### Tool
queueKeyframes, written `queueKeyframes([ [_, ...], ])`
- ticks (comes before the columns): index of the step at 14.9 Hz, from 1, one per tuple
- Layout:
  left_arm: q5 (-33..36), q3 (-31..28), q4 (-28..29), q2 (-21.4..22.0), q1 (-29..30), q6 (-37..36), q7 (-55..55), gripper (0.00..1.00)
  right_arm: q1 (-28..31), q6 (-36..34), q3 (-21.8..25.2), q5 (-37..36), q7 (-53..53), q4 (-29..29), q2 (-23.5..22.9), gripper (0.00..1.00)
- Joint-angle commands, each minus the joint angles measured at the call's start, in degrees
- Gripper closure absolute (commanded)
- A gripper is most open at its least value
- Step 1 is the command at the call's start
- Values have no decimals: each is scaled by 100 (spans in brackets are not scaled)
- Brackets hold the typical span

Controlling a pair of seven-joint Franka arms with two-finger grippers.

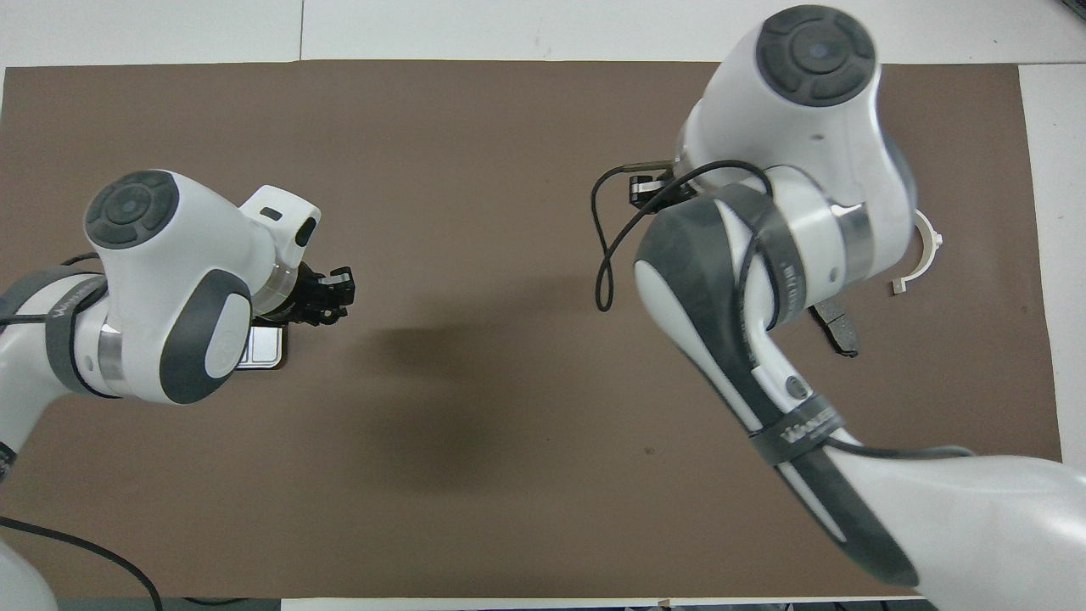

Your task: Pick bearing gear from pile to tray

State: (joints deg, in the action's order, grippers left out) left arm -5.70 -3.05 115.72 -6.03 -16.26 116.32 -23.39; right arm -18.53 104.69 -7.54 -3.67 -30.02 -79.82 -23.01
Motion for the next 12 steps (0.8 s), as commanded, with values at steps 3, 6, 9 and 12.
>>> queueKeyframes([
  [3, -45, 59, 485, 190, 737, 364, 1283, 100, -764, 718, 24, -38, -1092, -262, -273, 100],
  [6, -37, 50, 749, 190, 1097, 724, 1845, 100, -1037, 930, 24, -47, -1304, -271, -563, 100],
  [9, -37, 59, 925, 147, 1177, 1059, 1882, 100, -1117, 1412, 15, -55, -1453, -472, -774, 100],
  [12, -37, 59, 1031, 76, 1125, 1269, 1829, 100, -1109, 1922, 15, -55, -1480, -762, -862, 100],
])
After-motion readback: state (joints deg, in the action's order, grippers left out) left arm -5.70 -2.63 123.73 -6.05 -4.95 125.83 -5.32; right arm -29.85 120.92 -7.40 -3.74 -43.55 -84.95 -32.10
